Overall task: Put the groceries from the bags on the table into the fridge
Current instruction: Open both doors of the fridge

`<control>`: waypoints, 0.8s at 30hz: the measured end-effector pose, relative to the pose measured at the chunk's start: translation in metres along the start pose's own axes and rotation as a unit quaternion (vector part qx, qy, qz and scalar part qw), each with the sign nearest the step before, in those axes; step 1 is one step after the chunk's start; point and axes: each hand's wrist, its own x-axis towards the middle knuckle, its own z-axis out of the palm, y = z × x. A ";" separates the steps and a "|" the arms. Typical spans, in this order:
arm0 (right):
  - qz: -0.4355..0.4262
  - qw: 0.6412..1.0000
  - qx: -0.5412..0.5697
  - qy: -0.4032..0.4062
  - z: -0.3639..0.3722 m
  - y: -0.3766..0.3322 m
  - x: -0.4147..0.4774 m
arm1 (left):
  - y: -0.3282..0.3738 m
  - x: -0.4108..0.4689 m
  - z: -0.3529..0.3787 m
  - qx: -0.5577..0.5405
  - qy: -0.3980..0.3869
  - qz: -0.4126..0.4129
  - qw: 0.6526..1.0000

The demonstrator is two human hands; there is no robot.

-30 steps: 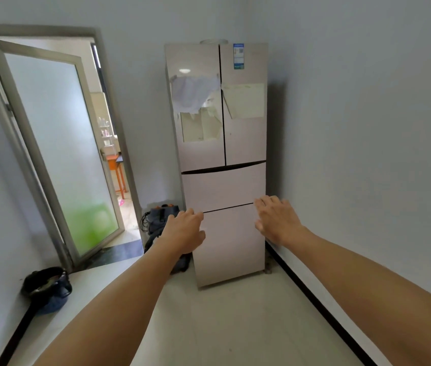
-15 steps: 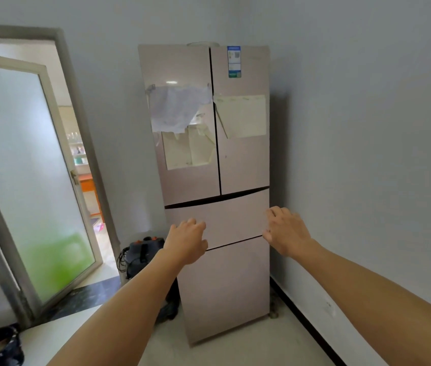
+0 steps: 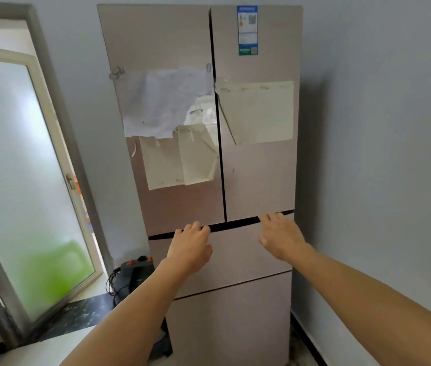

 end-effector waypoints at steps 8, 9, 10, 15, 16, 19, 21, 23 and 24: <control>0.146 0.951 0.273 -0.010 0.073 0.000 0.103 | -0.034 0.111 0.044 0.071 0.078 0.030 0.994; 0.189 0.925 0.329 -0.015 0.083 -0.002 0.114 | -0.039 0.125 0.052 0.078 0.095 0.040 0.992; 0.232 0.894 0.383 -0.021 0.094 -0.004 0.126 | -0.044 0.139 0.061 0.087 0.114 0.051 0.988; 0.454 0.609 0.649 -0.037 0.154 -0.006 0.190 | -0.072 0.205 0.097 0.094 0.174 0.114 0.974; 0.476 0.540 0.693 -0.037 0.162 -0.006 0.198 | -0.077 0.213 0.105 0.094 0.182 0.122 0.971; 0.505 0.390 0.769 -0.038 0.182 -0.007 0.217 | -0.097 0.232 0.134 0.103 0.198 0.120 0.967; 0.505 0.324 0.799 -0.038 0.190 -0.006 0.232 | -0.114 0.242 0.154 0.116 0.222 0.139 0.958; 0.503 0.272 0.820 -0.022 0.198 -0.006 0.246 | -0.128 0.251 0.168 0.132 0.242 0.162 0.948; 0.500 0.253 0.828 -0.014 0.203 -0.008 0.252 | -0.133 0.255 0.173 0.139 0.251 0.172 0.942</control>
